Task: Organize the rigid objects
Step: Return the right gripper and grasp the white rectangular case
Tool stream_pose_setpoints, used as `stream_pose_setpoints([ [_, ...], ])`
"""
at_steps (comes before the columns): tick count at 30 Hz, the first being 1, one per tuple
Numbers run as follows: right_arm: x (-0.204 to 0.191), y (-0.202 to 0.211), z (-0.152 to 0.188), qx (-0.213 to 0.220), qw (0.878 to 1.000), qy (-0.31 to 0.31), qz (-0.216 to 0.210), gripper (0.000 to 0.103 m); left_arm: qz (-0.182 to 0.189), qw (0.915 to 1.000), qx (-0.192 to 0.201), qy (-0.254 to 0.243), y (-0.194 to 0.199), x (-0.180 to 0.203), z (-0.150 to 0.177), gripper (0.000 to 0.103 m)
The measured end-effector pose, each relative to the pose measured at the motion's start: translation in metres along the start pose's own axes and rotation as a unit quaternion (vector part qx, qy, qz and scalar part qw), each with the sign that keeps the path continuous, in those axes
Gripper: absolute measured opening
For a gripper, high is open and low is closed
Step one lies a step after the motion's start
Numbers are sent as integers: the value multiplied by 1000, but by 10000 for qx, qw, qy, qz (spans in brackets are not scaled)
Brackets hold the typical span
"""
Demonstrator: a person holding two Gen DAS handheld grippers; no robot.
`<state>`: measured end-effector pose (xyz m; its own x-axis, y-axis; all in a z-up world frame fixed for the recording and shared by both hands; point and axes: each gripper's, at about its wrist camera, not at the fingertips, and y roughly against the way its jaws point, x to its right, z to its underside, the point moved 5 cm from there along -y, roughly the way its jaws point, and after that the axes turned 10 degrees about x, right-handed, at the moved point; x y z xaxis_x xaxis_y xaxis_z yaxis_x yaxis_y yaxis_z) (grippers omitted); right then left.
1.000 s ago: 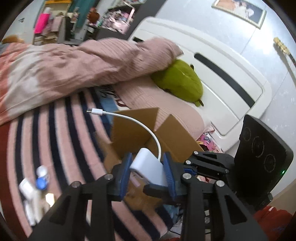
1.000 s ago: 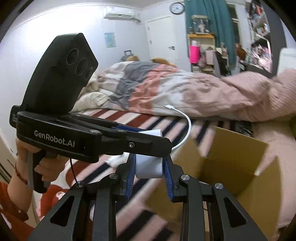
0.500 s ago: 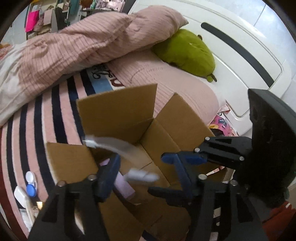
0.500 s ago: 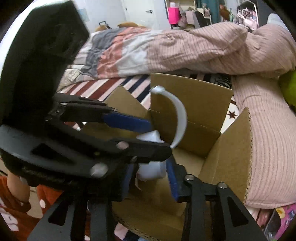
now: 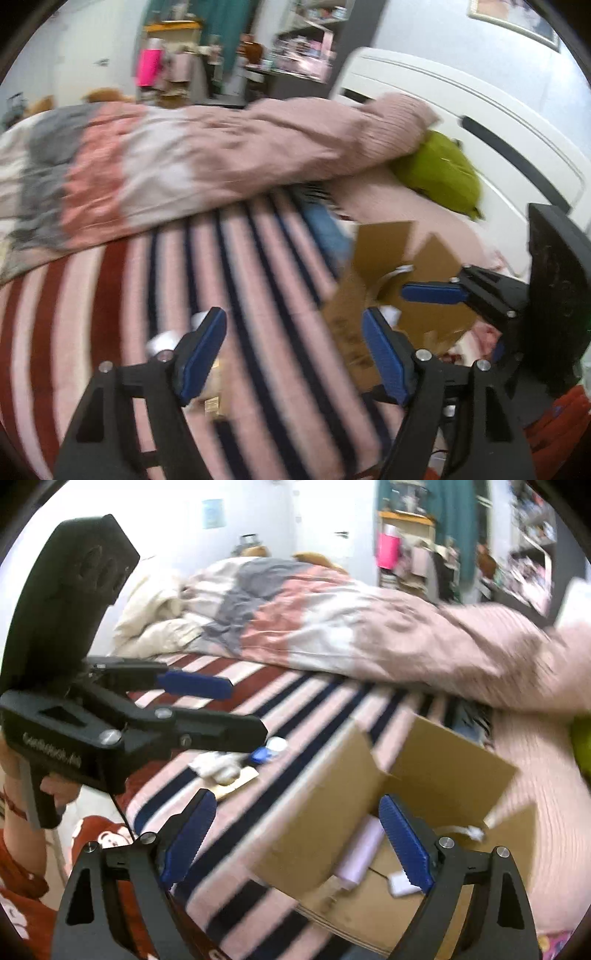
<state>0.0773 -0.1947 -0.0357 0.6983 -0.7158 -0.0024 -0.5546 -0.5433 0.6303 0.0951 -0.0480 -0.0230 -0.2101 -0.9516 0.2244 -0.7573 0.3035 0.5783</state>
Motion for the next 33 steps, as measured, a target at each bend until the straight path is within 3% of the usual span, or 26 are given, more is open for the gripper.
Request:
stream_pose_setpoints([
  [5,-59,-40,-11,-22,9982,130,-593,89,-540,9982,73,257,24,-66,27,73],
  [8,-88,-78,-4,-314,9938,71,-1060,89,-749,9963,20,418,28,-98,50,73],
  [10,-98,-103,4,-481,9922,42,-1152,89,-820,9951,-31,560,28,-117,65,73],
  [18,-120,-188,29,-981,9874,841,-911,89,-955,9916,-200,855,16,-159,103,73],
  [22,-124,-222,35,-1310,9785,1458,-636,89,-966,9903,-224,974,11,-170,109,73],
  [27,-125,-249,46,-1579,9689,1818,-566,90,-984,9889,-314,1065,5,-178,116,73],
  [33,-127,-252,49,-1608,9654,1996,-484,85,-963,9889,-350,1076,6,-174,116,73],
])
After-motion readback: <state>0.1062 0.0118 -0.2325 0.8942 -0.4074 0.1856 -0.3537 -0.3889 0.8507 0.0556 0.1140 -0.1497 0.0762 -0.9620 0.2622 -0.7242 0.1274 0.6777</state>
